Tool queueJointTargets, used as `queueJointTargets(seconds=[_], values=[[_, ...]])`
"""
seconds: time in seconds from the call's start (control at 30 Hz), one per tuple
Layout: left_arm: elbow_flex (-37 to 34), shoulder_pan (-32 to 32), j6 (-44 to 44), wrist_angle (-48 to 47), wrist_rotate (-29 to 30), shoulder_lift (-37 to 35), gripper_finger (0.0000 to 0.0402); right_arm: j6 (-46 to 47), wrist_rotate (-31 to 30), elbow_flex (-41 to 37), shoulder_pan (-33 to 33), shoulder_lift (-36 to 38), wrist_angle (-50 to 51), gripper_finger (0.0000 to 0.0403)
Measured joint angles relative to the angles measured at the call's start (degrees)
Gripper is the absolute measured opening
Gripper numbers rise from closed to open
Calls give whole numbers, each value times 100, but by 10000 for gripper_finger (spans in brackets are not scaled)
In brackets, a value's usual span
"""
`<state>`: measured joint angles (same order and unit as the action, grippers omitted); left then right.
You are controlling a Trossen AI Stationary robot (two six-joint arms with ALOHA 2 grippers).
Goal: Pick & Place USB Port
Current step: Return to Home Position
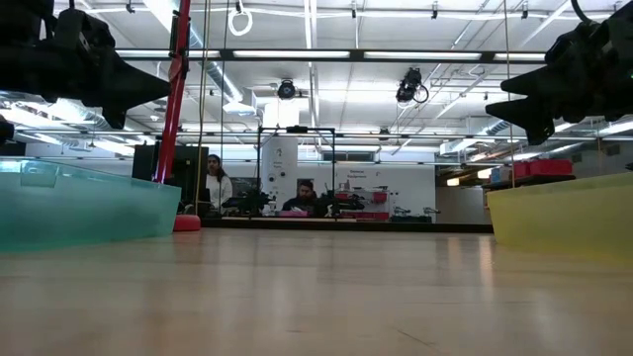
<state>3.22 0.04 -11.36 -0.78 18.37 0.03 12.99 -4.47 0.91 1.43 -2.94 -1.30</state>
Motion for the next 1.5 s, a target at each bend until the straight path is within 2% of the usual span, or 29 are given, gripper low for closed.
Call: queueJointTargets(seconds=[0.33, 0.73, 1.5], values=[[0, 578, 0, 2, -37, 0, 42, 0, -1, 0, 0, -1, 0, 241], [0, 267, -2, 4, -22, 8, 42, 0, -2, 0, -1, -1, 0, 241], [2, 166, -4, 9, 11, 46, 42, 0, -1, 0, -2, -2, -2, 241]])
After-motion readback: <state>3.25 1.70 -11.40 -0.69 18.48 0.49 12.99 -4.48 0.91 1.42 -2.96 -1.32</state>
